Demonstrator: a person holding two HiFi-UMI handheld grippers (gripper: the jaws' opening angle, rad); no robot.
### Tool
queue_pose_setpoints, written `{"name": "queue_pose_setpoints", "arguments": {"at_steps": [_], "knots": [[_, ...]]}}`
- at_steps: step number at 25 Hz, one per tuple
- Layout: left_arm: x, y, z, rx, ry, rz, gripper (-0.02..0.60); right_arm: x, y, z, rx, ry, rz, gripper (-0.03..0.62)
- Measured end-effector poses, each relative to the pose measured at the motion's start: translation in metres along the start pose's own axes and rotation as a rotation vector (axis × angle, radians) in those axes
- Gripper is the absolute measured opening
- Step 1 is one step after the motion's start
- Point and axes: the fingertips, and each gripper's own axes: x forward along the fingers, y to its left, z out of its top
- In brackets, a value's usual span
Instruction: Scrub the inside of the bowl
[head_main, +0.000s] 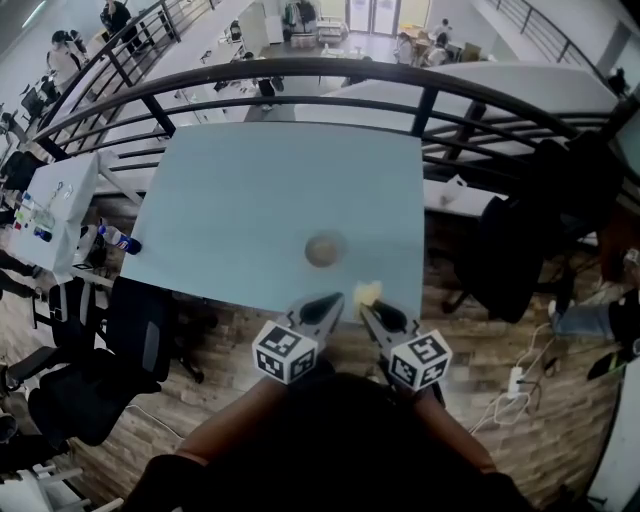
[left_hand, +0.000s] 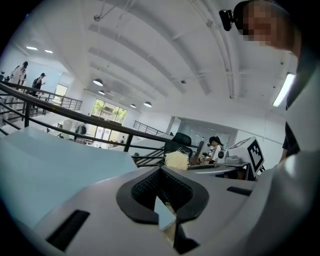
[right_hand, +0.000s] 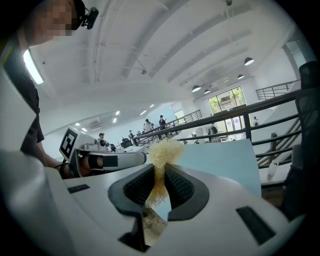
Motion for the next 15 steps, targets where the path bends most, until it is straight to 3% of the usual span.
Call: {"name": "queue_pose_setpoints", "arguments": {"at_steps": [15], "knots": [[-0.012,0.107,0.028,0.004,0.028,-0.065,-0.002,0.103,0.008,0.033,0.017,-0.019,-0.081,0.066]]}}
